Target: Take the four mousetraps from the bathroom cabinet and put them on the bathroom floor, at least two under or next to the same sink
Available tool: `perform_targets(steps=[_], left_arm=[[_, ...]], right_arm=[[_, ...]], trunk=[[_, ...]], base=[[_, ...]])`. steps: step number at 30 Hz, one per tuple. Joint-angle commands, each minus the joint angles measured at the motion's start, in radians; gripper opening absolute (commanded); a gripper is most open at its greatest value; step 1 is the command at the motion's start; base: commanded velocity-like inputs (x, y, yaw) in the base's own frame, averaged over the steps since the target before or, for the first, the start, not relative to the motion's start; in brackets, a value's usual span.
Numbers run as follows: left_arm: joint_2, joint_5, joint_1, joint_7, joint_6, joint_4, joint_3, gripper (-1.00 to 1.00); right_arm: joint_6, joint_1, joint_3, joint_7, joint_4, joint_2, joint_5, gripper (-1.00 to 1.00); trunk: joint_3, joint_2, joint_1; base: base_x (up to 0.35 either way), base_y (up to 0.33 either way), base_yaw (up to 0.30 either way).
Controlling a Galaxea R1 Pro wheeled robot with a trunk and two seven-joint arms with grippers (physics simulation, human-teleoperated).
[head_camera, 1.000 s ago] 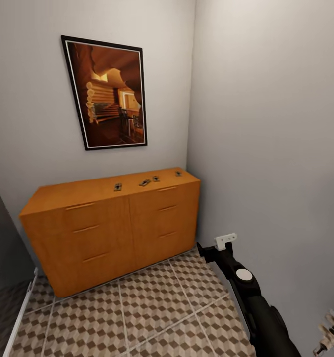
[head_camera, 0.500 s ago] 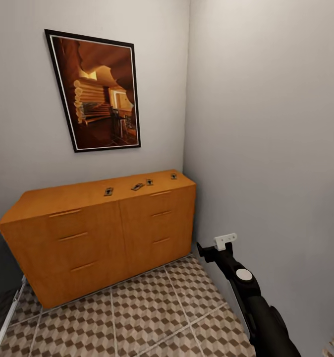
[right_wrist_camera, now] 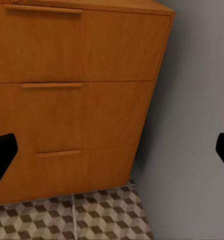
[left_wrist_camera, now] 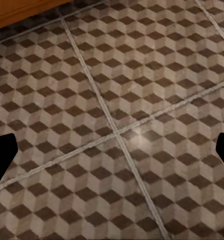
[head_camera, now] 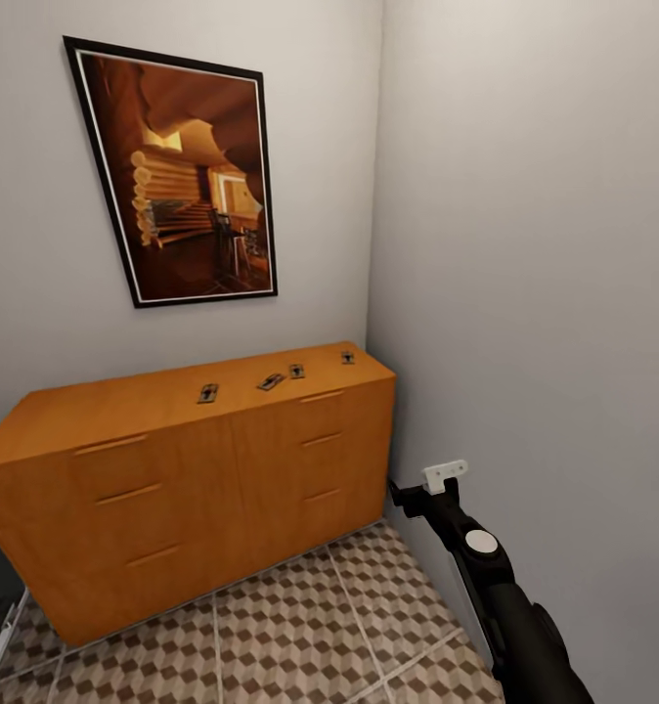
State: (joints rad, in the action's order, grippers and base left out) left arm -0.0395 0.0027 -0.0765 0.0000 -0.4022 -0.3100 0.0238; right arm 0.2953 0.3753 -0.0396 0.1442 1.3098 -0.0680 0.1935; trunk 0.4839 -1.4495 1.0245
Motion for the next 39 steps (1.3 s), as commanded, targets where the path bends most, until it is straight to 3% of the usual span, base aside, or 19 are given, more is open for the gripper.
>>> perform_targets(steps=[1,21,39], left_arm=[[0.000,0.000,-0.001,0.000,-0.003,0.001,0.002,1.00],[0.000,0.000,-0.001,0.000,-0.004,0.001,0.002,1.00],[0.000,-0.001,-0.001,0.000,-0.004,0.001,0.004,1.00]], right_arm=[[0.005,0.001,0.001,0.006,0.002,-0.001,0.011,1.00],[0.005,0.001,0.001,0.008,0.002,0.001,0.011,1.00],[-0.004,0.001,0.001,0.008,0.002,0.002,0.011,1.00]], trunk=[[0.001,-0.001,0.001],[0.001,-0.001,0.001],[0.001,-0.001,0.001]], base=[[0.309,0.121,0.000],[0.302,0.076,0.000],[0.040,0.014,0.000]])
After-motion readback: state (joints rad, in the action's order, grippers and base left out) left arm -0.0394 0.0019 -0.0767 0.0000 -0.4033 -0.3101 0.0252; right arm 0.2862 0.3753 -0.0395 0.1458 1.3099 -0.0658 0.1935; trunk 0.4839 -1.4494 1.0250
